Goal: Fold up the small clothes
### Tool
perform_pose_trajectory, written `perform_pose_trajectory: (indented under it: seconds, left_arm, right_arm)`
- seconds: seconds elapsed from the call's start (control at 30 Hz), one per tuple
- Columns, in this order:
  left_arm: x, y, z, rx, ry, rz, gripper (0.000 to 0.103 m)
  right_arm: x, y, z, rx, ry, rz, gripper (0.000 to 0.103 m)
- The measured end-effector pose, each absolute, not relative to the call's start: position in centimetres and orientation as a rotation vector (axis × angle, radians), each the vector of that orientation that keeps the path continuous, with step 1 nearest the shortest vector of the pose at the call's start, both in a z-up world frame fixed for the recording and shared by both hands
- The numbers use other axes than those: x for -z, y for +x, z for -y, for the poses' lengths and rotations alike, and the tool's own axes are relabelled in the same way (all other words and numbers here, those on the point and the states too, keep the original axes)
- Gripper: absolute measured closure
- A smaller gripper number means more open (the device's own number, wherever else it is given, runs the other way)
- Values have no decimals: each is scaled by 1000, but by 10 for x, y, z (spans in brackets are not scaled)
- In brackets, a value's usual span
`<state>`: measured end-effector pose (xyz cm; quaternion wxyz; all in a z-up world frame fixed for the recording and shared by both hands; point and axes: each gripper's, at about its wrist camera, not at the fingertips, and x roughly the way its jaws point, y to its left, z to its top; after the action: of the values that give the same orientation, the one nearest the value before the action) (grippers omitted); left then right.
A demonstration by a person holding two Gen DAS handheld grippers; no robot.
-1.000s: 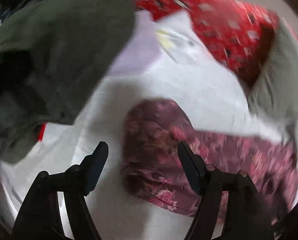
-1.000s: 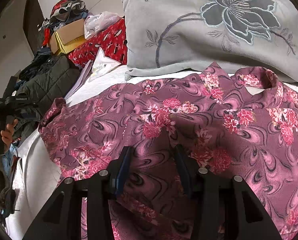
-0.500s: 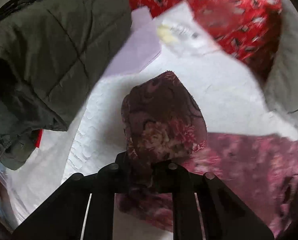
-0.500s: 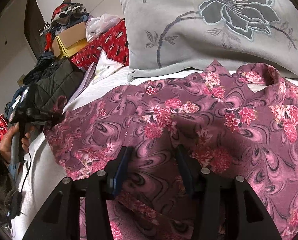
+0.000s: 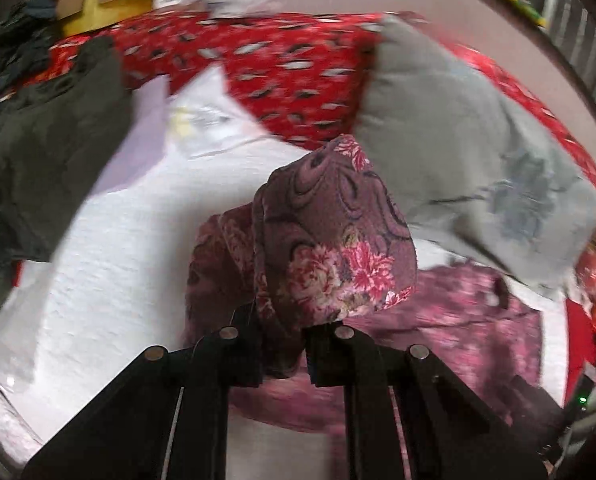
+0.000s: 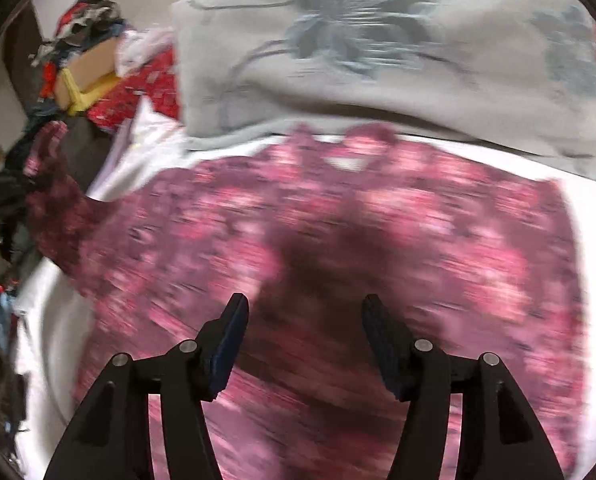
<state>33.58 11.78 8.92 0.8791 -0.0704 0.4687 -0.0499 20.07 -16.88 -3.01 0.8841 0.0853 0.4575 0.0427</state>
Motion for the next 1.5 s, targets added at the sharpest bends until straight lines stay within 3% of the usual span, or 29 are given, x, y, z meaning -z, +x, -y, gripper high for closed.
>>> perform_pose_trajectory:
  seconds: [0.4, 0.57, 0.77, 0.83, 0.93, 1.0, 1.07, 1.37, 1.4, 1.43, 1.47, 1.5]
  left_arm:
    - [-98, 304, 60, 388, -142, -1016, 91]
    - [-67, 287, 130, 469, -123, -1100, 91]
    - [7, 274, 187, 469, -50, -1276, 90]
    - [23, 271, 185, 450, -37, -1318, 90]
    - [7, 264, 162, 519, -123, -1308, 84]
    - [-13, 256, 130, 571, -198, -1260, 71]
    - [-30, 250, 91, 543, -235, -1191, 45]
    - [2, 249, -63, 339, -464, -1202, 45]
    - [9, 250, -69, 322, -493, -1216, 45]
    - [11, 252, -73, 310, -508, -1222, 45]
    - [13, 254, -78, 304, -529, -1221, 45]
    - [11, 254, -78, 302, -544, -1213, 45]
  right_arm:
    - [33, 134, 284, 11, 333, -1016, 40]
    - [30, 117, 285, -17, 323, -1007, 40]
    - [29, 96, 297, -7, 357, -1005, 40]
    - [28, 93, 303, 8, 363, -1005, 40]
    - [20, 91, 311, 20, 383, -985, 40]
    - [12, 95, 313, 9, 409, -949, 37]
    - [7, 104, 312, -14, 436, -923, 32]
    - [42, 195, 273, -50, 597, -970, 29]
    - [51, 203, 268, -26, 610, -996, 31]
    - [51, 204, 266, -4, 599, -984, 49]
    - [46, 203, 264, 1, 579, -952, 90]
    - [41, 203, 262, -43, 571, -931, 96]
